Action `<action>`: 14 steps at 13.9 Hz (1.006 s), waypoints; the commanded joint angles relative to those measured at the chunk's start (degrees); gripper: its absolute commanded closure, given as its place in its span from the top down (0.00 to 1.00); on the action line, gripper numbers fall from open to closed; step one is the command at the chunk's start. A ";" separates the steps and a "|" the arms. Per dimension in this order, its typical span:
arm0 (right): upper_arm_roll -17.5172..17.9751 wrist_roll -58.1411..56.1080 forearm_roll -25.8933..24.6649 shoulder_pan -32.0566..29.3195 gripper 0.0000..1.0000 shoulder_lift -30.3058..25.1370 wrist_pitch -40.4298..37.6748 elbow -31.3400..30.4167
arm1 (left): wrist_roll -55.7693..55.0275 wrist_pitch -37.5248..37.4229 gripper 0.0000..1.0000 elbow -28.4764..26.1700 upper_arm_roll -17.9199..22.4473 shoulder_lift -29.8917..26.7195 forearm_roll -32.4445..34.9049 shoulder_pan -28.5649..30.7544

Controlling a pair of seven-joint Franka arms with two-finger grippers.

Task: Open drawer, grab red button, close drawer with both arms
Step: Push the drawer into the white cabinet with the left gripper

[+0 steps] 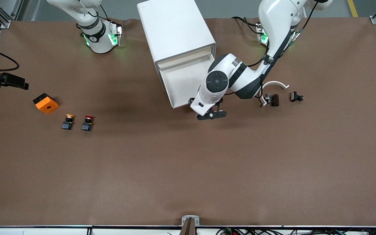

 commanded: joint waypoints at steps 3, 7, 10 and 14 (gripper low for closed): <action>1.00 0.05 0.00 -0.08 1.00 0.31 -0.26 1.84 | -3.85 0.06 1.00 -2.50 -3.92 -1.62 -1.59 0.12; 0.56 -0.39 0.17 -0.52 1.00 -0.73 -1.49 1.85 | -5.09 -0.03 1.00 -5.04 -6.56 -1.79 -3.52 0.21; 0.65 -0.13 0.17 -0.25 1.00 -1.62 -3.24 1.58 | -7.45 -0.20 1.00 -5.75 -8.40 -1.62 -4.14 -0.23; -3.54 0.14 0.17 5.00 1.00 -3.81 -3.51 0.27 | -10.72 -2.92 1.00 -5.66 -10.96 -1.44 -4.14 -0.23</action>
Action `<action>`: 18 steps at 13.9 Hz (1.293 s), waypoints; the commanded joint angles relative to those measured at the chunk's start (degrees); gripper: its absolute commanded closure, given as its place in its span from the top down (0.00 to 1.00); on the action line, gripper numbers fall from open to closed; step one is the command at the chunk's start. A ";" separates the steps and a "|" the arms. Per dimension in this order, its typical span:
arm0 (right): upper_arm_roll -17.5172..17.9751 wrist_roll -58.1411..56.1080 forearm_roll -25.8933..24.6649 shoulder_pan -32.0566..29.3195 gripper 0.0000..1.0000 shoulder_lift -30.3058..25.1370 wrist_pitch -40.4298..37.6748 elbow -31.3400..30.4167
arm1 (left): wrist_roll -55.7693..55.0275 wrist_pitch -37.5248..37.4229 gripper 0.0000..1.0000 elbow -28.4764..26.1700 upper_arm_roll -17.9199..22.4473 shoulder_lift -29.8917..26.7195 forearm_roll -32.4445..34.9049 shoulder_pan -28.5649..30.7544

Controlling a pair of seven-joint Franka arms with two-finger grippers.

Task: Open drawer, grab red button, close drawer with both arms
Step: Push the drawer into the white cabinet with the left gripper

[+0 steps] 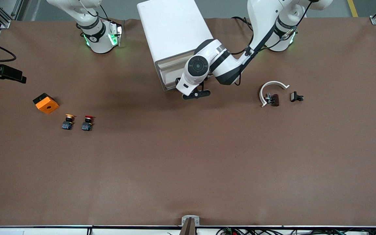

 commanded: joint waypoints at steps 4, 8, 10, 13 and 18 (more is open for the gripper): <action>-4.18 0.09 0.13 4.01 1.00 -5.37 -0.87 -2.80 | -1.00 -5.10 1.00 -0.67 -2.26 -0.50 -3.77 -0.10; -3.91 -0.35 0.21 3.22 1.00 -6.52 -0.17 -2.80 | -1.17 -5.11 1.00 1.25 -2.18 -0.59 -3.86 0.69; -3.83 -0.35 1.96 2.43 1.00 -6.52 0.44 -2.80 | -3.18 -5.11 1.00 4.41 -1.65 -0.50 -3.77 0.87; -3.91 -0.35 3.29 1.81 1.00 -6.60 1.76 -2.88 | -4.52 -5.28 1.00 7.32 -1.30 -1.02 -2.72 5.68; -3.91 -0.44 3.29 1.90 1.00 -7.30 4.14 -3.32 | -4.16 -5.54 1.00 9.17 -1.21 -2.60 8.24 16.41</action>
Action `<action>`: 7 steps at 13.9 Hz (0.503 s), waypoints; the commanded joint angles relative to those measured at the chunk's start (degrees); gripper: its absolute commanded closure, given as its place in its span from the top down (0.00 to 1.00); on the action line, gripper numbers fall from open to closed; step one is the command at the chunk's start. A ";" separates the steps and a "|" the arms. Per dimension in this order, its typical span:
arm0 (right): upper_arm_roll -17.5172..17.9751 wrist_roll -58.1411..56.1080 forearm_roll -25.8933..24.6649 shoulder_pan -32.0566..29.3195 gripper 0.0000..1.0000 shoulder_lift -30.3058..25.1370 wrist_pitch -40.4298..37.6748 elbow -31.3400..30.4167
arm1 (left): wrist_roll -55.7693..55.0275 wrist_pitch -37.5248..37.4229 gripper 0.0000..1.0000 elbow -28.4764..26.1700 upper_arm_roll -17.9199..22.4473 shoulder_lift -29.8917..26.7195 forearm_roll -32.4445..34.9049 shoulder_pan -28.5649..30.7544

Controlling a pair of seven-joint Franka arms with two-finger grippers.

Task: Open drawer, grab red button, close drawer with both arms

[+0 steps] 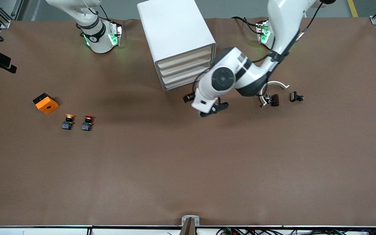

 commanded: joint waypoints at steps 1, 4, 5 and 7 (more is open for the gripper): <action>0.25 -0.56 0.73 -0.36 1.00 -2.50 2.00 -2.72 | -0.46 -1.55 1.00 0.34 -0.25 -2.29 7.71 4.38; 0.25 -0.91 0.56 -0.36 1.00 -4.61 5.08 -5.71 | 1.02 -2.69 1.00 1.30 -0.25 -4.74 15.55 9.74; 0.25 -1.26 0.38 -0.36 1.00 -4.61 5.17 -5.80 | 3.12 -4.18 1.00 1.74 -0.25 -5.62 16.35 11.67; 0.33 -1.53 0.38 -0.54 1.00 -4.87 5.79 -6.06 | 6.12 -5.33 1.00 2.19 -0.34 -7.03 16.45 15.36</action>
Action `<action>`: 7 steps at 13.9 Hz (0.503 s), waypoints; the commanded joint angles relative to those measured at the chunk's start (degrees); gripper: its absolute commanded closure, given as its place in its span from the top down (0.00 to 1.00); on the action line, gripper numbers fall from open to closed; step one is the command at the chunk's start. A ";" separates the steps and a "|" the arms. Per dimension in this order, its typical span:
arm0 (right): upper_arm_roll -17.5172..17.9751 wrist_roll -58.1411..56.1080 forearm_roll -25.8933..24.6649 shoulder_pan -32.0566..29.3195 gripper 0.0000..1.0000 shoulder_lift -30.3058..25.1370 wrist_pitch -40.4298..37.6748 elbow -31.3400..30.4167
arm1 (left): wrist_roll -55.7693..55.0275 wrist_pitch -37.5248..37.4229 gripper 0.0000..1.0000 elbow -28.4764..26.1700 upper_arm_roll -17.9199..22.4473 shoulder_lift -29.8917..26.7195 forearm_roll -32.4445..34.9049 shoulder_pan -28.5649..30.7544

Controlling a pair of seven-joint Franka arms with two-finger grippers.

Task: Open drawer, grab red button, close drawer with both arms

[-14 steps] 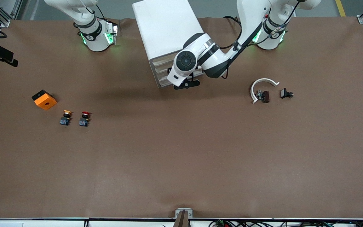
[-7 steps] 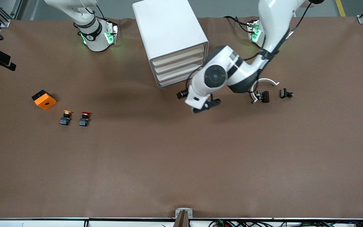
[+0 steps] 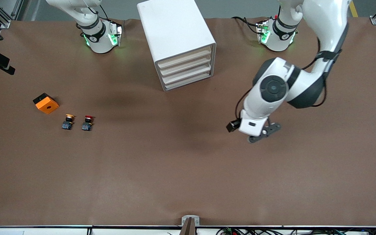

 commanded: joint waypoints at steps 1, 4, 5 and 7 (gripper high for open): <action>1.17 -0.95 0.37 -0.79 1.00 -2.18 1.39 -2.43 | 3.49 -1.88 1.00 -0.22 -0.29 -3.27 1.25 4.37; 2.59 -0.95 0.29 -1.93 1.00 -5.51 4.37 -7.07 | 9.20 -4.06 1.00 -0.31 -0.38 -5.99 1.16 8.06; 3.11 -0.95 0.20 -2.29 1.00 -7.18 5.95 -9.44 | 10.87 -5.12 1.00 -0.40 -0.38 -7.57 1.16 9.38; 3.99 -1.64 0.11 -2.90 1.00 -7.63 6.40 -10.17 | 15.43 -7.31 1.00 -0.40 -0.38 -10.73 1.16 11.58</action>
